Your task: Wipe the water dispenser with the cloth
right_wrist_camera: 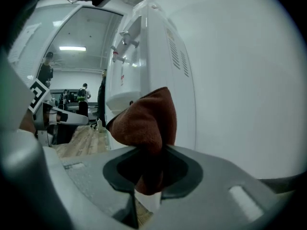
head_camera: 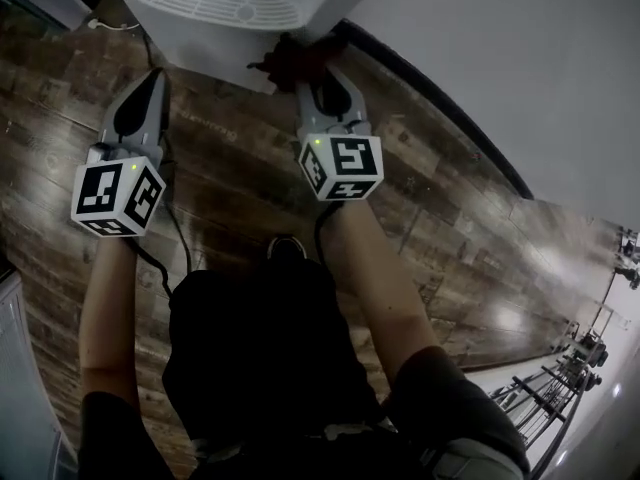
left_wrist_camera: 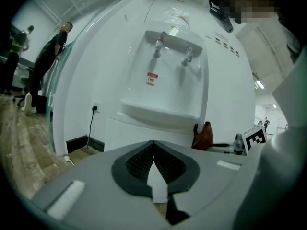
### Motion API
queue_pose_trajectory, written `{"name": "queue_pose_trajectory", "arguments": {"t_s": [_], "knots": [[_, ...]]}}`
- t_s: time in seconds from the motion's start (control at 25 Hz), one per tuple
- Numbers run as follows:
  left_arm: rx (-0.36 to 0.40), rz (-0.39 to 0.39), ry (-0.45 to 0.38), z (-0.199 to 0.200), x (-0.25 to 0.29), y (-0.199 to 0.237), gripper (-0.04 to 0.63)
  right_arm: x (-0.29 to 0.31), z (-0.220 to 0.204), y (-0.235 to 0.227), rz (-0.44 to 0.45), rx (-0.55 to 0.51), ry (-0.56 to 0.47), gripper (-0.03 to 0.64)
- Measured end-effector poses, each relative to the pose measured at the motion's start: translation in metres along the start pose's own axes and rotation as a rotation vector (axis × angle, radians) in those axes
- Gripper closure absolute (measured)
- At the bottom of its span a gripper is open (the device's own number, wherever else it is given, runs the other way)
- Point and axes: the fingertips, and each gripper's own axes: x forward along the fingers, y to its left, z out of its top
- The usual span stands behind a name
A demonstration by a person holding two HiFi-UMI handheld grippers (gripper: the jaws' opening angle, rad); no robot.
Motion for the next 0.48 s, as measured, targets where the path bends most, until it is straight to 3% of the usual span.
{"name": "queue_pose_trajectory", "arguments": {"t_s": [0.24, 0.48], "knots": [[0.052, -0.033, -0.034, -0.051, 0.021, 0.016, 0.577, 0.014, -0.05, -0.002, 0.008, -0.041, -0.045, 0.549], [0.055, -0.067, -0.056, -0.086, 0.033, 0.02, 0.577, 0.027, -0.117, -0.008, -0.002, -0.052, 0.034, 0.549]]}}
